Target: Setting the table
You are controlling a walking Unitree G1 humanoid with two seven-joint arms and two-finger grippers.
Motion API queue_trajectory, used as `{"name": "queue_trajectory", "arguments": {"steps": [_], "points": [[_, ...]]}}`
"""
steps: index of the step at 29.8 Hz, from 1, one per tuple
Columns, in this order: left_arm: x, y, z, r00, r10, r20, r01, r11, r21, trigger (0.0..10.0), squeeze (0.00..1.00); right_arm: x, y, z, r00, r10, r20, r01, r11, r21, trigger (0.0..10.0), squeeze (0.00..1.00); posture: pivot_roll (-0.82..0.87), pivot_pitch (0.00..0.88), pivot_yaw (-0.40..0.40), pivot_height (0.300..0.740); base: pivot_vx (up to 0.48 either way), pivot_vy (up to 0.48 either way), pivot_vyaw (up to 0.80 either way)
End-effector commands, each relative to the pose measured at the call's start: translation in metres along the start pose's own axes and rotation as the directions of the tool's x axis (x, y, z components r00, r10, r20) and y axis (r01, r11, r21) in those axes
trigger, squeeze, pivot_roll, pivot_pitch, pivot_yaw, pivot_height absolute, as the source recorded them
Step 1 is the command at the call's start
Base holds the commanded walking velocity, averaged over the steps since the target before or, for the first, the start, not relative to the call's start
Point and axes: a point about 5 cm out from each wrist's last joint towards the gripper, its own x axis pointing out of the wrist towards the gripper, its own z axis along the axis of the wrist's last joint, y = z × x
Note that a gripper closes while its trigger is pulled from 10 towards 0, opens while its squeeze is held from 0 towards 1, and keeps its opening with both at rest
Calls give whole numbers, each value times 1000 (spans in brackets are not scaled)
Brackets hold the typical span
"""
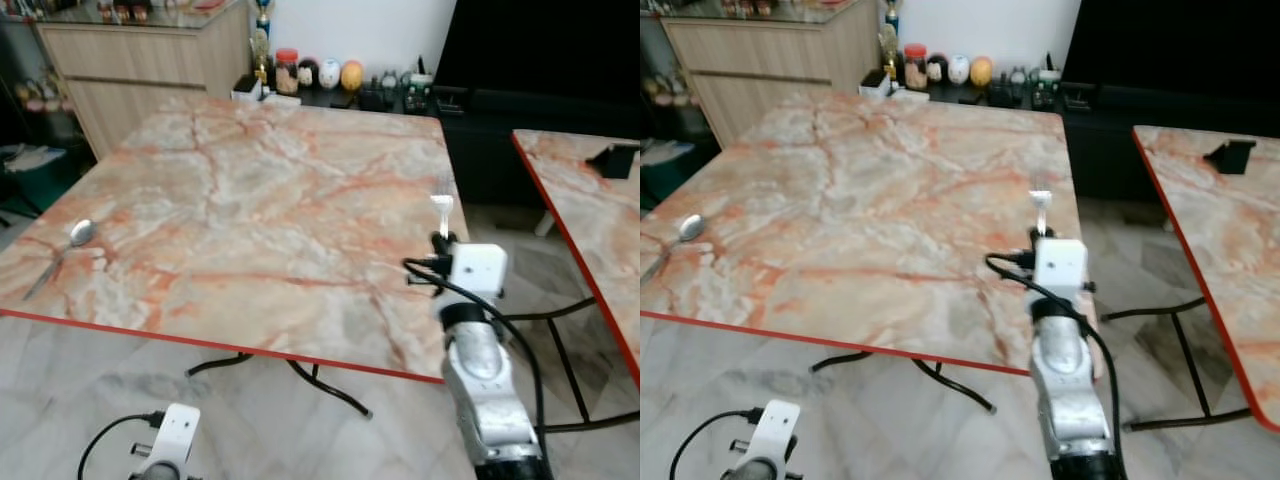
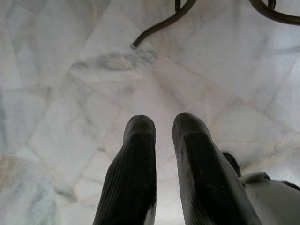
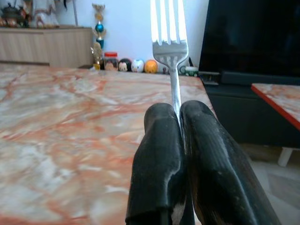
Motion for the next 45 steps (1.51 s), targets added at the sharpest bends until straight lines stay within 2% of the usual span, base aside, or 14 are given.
{"name": "queue_trajectory", "arguments": {"steps": [1, 20, 45], "points": [[0, -7, -2, 1000, -19, -11, 20, 1000, 9, 10000, 0, 0, -8, 1, 1000, -22, 1, 22, 1000, -13, 10000, 0, -4, 0, 7, 740, 0, -292, 0], [0, -6, 1, 1000, -21, -1, 21, 1000, 23, 10000, 0, 3, -7, 7, 999, -26, 29, 26, 1000, -7, 10000, 0, -1, 0, 8, 740, 0, -303, 0], [0, -5, 2, 1000, -16, 6, 16, 1000, 21, 10000, 0, 4, -13, 11, 998, -53, 44, 53, 999, -9, 10000, 0, -8, 0, 13, 740, 0, -294, 0]]}}
